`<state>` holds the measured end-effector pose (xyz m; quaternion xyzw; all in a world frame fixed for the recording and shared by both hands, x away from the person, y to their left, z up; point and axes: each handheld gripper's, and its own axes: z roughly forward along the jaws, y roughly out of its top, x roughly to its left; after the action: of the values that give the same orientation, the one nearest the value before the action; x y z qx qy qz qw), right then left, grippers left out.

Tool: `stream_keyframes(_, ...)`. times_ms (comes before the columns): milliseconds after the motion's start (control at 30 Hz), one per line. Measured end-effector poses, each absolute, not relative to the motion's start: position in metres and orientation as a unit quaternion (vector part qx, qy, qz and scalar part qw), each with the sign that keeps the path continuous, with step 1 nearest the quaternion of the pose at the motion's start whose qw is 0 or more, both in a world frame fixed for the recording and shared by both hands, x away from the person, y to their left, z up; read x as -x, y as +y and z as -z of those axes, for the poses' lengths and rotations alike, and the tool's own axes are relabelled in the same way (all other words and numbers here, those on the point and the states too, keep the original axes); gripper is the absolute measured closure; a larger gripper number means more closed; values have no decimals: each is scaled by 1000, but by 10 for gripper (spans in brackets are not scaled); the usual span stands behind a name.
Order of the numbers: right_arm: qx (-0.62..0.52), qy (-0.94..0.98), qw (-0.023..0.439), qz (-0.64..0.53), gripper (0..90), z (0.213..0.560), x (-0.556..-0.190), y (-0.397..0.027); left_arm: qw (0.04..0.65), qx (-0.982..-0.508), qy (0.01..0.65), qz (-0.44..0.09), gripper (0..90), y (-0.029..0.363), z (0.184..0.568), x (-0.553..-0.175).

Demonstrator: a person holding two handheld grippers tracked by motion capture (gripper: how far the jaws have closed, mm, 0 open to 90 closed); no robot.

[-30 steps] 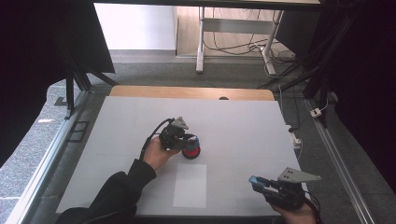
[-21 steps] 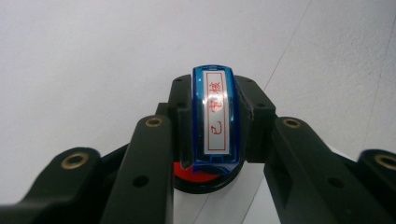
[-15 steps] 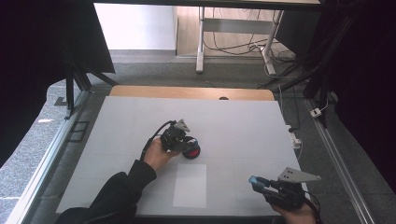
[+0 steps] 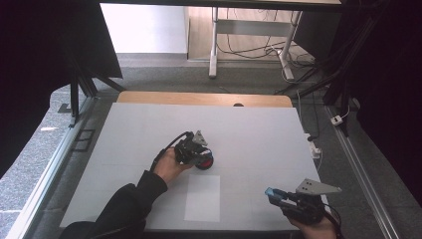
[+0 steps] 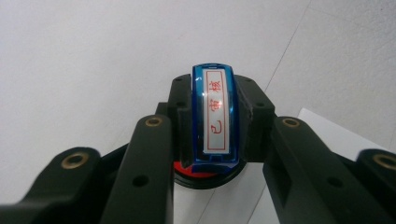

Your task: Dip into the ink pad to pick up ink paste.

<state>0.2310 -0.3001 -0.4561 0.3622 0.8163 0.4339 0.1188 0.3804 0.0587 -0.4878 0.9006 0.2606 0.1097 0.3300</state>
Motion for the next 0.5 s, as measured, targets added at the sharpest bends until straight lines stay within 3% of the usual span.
stream_keyframes(300,-360,818,120,-432,683,456,-230,-300,361,-884,293,-48,704,72,491,-394)
stream_keyframes(500,-358,820,120,-431,683,456,-230,-300,364,-881,299,-34,704,75,492,-397)
